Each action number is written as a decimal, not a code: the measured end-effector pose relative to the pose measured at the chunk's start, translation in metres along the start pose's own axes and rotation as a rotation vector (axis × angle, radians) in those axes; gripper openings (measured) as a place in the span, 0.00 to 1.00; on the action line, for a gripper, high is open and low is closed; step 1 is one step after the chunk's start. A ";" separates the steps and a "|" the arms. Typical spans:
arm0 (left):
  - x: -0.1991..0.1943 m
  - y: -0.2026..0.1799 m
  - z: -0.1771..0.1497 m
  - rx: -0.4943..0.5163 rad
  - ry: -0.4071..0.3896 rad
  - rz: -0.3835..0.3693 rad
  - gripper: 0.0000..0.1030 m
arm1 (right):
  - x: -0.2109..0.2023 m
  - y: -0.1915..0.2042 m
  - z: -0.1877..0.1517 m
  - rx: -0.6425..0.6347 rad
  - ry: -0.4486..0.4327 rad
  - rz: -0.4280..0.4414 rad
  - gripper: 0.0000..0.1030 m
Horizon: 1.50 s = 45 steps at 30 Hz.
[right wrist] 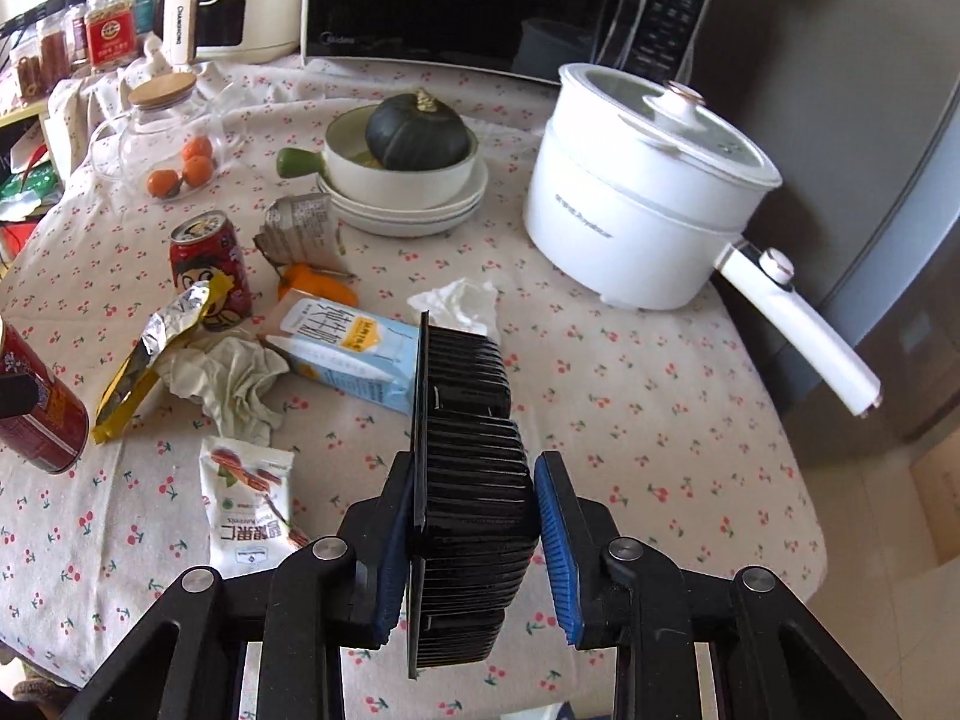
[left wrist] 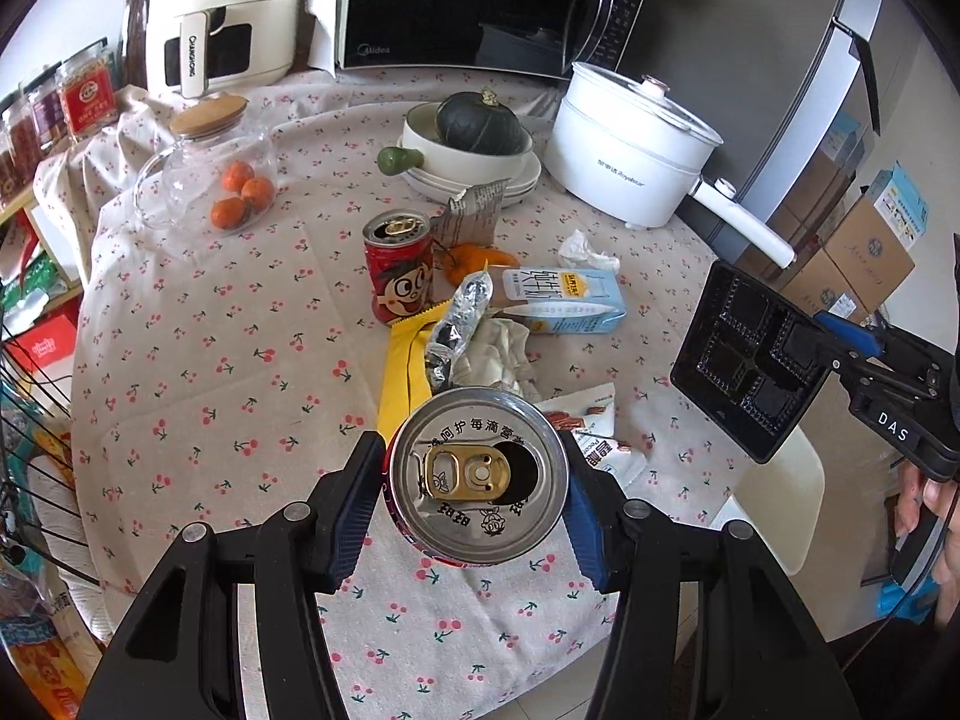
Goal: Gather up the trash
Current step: 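Carry the red can and black tray over the white bin with both tools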
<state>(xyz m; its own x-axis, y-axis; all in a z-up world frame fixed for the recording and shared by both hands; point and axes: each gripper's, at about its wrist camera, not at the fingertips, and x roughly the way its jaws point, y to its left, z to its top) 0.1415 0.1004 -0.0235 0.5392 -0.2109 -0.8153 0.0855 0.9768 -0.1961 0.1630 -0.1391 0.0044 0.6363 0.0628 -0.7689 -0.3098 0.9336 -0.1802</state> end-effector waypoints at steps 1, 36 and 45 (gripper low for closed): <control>0.000 -0.003 -0.001 0.003 0.001 -0.007 0.57 | -0.002 -0.008 -0.004 0.019 0.001 0.003 0.32; 0.075 -0.265 -0.047 0.366 0.106 -0.277 0.57 | -0.024 -0.216 -0.186 0.384 0.210 -0.092 0.33; 0.106 -0.321 -0.064 0.462 0.116 -0.327 0.57 | -0.024 -0.239 -0.210 0.437 0.242 -0.098 0.33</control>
<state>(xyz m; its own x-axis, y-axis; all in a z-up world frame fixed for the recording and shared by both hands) 0.1178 -0.2383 -0.0816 0.3301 -0.4820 -0.8116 0.6034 0.7690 -0.2112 0.0729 -0.4379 -0.0629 0.4500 -0.0673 -0.8905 0.1000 0.9947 -0.0246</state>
